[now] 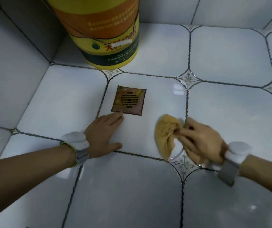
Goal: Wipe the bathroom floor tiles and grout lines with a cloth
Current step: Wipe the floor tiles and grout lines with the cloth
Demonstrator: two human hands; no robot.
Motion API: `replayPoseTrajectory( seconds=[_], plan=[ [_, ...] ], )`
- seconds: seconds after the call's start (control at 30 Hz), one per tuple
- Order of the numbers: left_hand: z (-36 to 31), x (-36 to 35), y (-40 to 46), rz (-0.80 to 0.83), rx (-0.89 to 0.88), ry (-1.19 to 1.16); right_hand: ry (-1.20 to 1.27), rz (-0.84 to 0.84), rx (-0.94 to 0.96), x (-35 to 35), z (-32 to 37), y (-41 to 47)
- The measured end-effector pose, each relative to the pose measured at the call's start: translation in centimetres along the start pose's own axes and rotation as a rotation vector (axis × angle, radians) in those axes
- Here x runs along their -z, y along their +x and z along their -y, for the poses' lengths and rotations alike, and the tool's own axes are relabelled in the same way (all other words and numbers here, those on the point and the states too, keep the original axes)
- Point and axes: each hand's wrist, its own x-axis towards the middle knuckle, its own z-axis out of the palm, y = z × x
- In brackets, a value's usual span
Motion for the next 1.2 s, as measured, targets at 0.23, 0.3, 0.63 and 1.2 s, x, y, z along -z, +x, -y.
replayPoseTrajectory(
  seconds=[0.23,0.3,0.63,1.2],
  plan=[
    [-0.1,0.3,0.3,0.021,0.038,0.016,-0.162,-0.365,-0.882,2.3,-10.8,6.4],
    [-0.3,0.4,0.3,0.014,0.057,-0.003,-0.132,-0.362,-0.840,0.8,-7.0,6.6],
    [4.5,2.3,-3.6,-0.200,0.416,-0.128,0.227,0.241,0.329,-7.7,17.1,4.5],
    [12.3,2.2,-9.8,-0.388,0.764,-0.264,0.305,0.218,0.398,-12.0,24.1,18.5]
  ],
)
